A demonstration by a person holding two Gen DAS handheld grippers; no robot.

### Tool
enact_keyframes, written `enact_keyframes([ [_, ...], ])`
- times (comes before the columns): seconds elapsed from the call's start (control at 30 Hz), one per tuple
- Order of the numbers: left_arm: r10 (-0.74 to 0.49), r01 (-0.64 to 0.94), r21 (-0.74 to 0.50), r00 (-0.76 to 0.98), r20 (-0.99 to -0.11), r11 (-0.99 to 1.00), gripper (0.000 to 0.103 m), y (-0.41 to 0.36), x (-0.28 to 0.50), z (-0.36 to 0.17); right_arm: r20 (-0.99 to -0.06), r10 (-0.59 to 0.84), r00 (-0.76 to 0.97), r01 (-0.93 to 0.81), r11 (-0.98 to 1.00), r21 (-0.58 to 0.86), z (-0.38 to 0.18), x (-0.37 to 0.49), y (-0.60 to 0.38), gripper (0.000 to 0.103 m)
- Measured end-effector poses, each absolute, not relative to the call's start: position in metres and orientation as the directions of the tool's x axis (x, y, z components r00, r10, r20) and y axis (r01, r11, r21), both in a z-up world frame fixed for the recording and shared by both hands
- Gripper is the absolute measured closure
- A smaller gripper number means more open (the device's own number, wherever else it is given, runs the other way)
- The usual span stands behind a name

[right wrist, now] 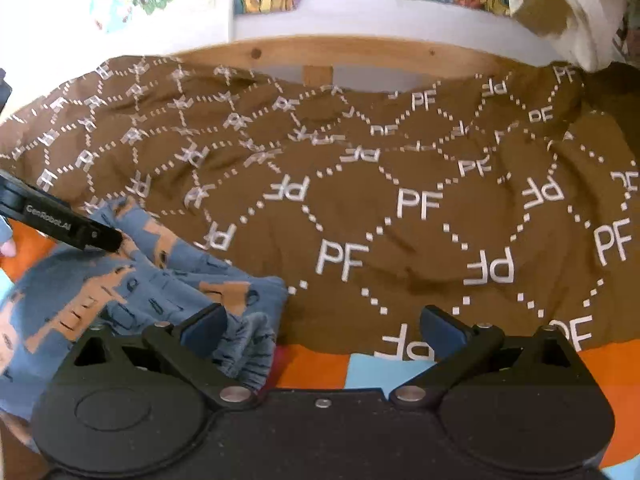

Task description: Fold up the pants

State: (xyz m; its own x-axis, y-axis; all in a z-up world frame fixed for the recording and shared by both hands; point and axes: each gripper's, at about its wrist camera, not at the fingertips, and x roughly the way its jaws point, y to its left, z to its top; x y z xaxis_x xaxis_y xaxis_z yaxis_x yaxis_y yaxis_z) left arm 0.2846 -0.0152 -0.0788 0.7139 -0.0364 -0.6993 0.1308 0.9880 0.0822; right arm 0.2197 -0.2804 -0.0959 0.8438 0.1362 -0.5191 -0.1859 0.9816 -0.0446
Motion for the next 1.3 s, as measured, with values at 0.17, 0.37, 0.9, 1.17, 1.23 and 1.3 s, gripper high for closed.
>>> enact_keyframes([
  [0.17,-0.062,0.129,0.047,0.721,-0.69,0.991,0.002,-0.001,0.246,-0.067,-0.529,0.238,0.815,-0.279,0.96,0.003,-0.078,0.192,-0.273,0.001],
  [0.37,-0.131,0.098,-0.087,0.686,-0.716,0.991,0.0,0.015,0.19,-0.075,-0.628,0.254,0.736,-0.391,0.916,-0.089,-0.073,0.175,-0.242,0.001],
  [0.9,-0.105,0.071,-0.078,0.582,-0.807,0.994,0.0,0.025,0.157,-0.1,-0.717,0.365,0.594,-0.492,0.87,0.035,-0.07,0.165,-0.266,0.001],
  [1.17,-0.247,0.207,-0.156,0.548,-0.799,0.966,0.0,0.031,0.144,-0.091,-0.657,0.464,0.594,-0.459,0.867,0.196,-0.072,0.173,-0.289,0.001],
  [1.23,-0.285,0.245,-0.174,0.552,-0.784,0.954,0.0,0.033,0.144,-0.09,-0.643,0.479,0.598,-0.468,0.859,0.205,-0.072,0.175,-0.291,0.001],
  [1.3,-0.309,0.264,-0.187,0.563,-0.767,0.946,0.0,0.034,0.148,-0.089,-0.628,0.494,0.601,-0.473,0.853,0.219,-0.073,0.177,-0.291,0.001],
])
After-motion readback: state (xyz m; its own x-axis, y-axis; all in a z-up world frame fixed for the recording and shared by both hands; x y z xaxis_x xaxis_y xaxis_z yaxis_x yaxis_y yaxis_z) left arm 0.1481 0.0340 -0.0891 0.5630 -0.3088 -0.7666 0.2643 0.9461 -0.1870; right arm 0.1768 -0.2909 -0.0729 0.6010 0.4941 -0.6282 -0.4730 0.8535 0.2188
